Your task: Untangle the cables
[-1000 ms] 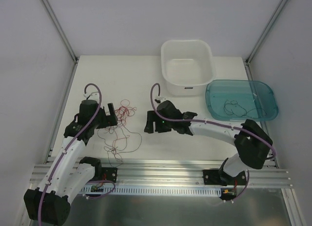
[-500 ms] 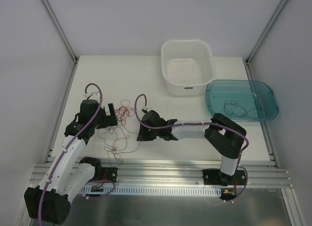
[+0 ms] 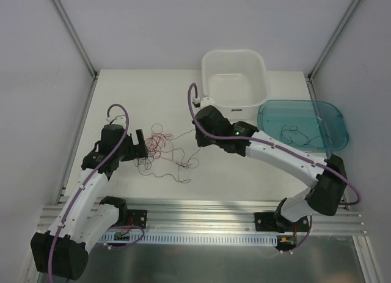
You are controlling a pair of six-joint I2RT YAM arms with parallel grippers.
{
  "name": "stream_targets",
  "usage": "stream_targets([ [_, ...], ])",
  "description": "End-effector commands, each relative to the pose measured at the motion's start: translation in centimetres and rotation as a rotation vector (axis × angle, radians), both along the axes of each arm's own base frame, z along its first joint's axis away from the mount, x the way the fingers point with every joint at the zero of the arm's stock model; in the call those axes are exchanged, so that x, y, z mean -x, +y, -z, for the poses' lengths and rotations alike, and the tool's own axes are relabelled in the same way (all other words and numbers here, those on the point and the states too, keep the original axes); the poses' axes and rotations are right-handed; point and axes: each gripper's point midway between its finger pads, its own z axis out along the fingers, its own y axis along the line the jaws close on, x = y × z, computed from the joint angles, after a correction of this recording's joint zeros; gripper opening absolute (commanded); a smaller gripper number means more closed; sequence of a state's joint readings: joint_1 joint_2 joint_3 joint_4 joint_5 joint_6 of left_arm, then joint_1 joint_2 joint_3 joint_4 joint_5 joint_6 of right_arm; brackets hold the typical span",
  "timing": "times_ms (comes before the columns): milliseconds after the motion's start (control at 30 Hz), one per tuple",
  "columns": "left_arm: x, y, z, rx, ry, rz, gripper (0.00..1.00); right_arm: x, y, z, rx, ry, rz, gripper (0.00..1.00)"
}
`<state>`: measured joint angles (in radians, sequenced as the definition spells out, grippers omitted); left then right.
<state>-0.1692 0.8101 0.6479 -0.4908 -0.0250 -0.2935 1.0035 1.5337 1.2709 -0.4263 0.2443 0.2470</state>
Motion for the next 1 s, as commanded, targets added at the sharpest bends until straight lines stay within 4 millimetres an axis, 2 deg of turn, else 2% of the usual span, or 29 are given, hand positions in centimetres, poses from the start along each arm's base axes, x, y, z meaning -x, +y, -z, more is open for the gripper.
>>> stream_targets([
  [0, -0.5, -0.3, -0.6, 0.007, -0.02, 0.023, 0.99, -1.0, -4.5, -6.4, 0.156, -0.177, -0.022, 0.01],
  [33, -0.5, -0.4, -0.6, 0.009, -0.018, 0.025, 0.99, -1.0, -4.8, -7.9, 0.153, -0.197, -0.023, 0.01],
  [100, -0.5, -0.4, -0.6, 0.008, -0.018, 0.027, 0.99, -0.6, -5.0, -9.6, 0.118, -0.219, -0.038, 0.01],
  [367, 0.0, -2.7, -0.2, 0.105, 0.027, 0.116, 0.99, 0.8, -5.6, -12.5, -0.012, -0.262, -0.049, 0.01],
  [433, 0.2, -3.8, -0.2, 0.157, 0.052, 0.142, 0.99, 1.0, -5.6, -12.4, 0.001, -0.256, -0.067, 0.01],
  [567, 0.6, -7.5, 0.0, 0.34, 0.123, 0.179, 0.99, 1.3, -5.3, -11.8, 0.01, -0.237, -0.096, 0.01],
  [633, 0.2, -8.6, 0.2, 0.34, 0.131, 0.165, 0.99, 1.6, -5.2, -11.3, 0.014, -0.228, -0.107, 0.0],
  [667, 0.7, -10.3, 0.2, 0.32, 0.133, 0.217, 0.99, 1.7, -5.0, -11.1, 0.017, -0.224, -0.116, 0.01],
  [700, -0.3, -10.5, -0.4, 0.286, 0.091, 0.201, 0.99, 1.8, -5.0, -10.6, 0.022, -0.216, -0.121, 0.01],
  [767, -0.6, -11.9, -0.2, 0.266, 0.101, 0.218, 0.99, 2.1, -4.8, -10.3, 0.022, -0.211, -0.132, 0.01],
  [800, -1.2, -12.7, -0.9, 0.257, 0.079, 0.229, 0.99, 2.3, -4.8, -9.9, 0.026, -0.204, -0.136, 0.01],
  [967, -3.7, -14.8, 0.5, 0.162, 0.109, 0.258, 0.99, 2.9, -4.5, -9.5, 0.024, -0.196, -0.155, 0.01],
])
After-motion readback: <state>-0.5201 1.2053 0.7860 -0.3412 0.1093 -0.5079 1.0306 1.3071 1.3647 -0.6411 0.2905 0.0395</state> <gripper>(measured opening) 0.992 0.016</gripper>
